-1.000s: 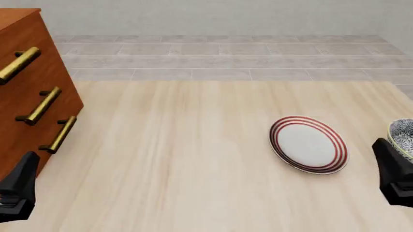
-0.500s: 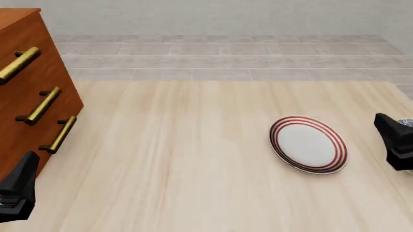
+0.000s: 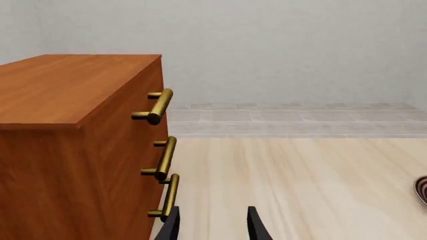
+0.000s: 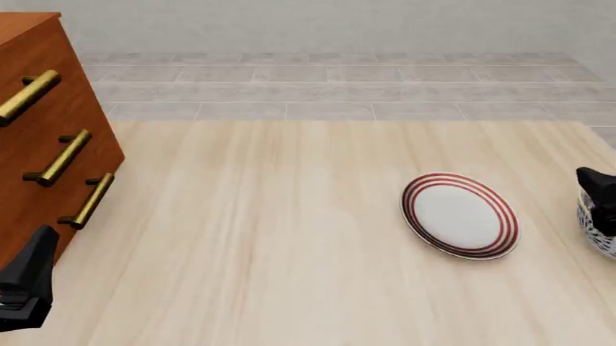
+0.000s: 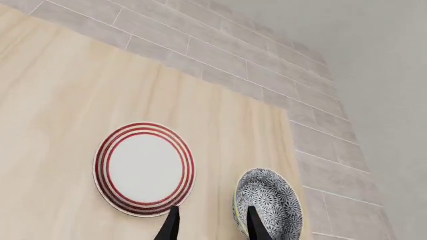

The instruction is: Put the bowl on top of the cabinet.

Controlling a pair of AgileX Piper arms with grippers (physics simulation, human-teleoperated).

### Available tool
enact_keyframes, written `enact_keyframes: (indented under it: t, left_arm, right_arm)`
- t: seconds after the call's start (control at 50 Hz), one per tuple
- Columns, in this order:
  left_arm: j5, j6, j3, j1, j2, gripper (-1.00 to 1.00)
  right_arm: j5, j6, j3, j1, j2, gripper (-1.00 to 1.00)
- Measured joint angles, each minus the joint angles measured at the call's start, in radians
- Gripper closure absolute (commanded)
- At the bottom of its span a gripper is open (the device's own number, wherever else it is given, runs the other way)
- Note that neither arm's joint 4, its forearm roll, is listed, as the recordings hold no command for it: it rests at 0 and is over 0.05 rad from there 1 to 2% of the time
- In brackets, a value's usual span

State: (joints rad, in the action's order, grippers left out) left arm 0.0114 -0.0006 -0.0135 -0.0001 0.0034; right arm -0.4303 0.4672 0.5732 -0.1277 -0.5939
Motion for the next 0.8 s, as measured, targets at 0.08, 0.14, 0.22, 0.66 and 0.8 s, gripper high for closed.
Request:
enact_keyframes:
  t: [0.08, 0.14, 0.22, 0.66, 0.8]
  left_arm:
    - [-0.002, 0.0, 0.001, 0.0, 0.001, -1.0]
    - [-0.002, 0.0, 0.001, 0.0, 0.001, -1.0]
    - [-0.003, 0.0, 0.002, 0.0, 0.001, -1.0]
    - [-0.001, 0.001, 0.001, 0.0, 0.0, -1.0]
    - [0.0, 0.001, 0.0, 0.0, -0.001, -1.0]
  right_arm:
    - [0.008, 0.02, -0.009, -0.021, -0.022, -1.0]
    - [0.017, 0.034, -0.015, -0.036, -0.038, -1.0]
    - [0.032, 0.054, -0.026, -0.056, -0.058, -1.0]
    - [0.178, 0.127, -0.086, -0.158, -0.198, -1.0]
    - [0.243, 0.142, -0.109, -0.188, -0.258, -1.0]
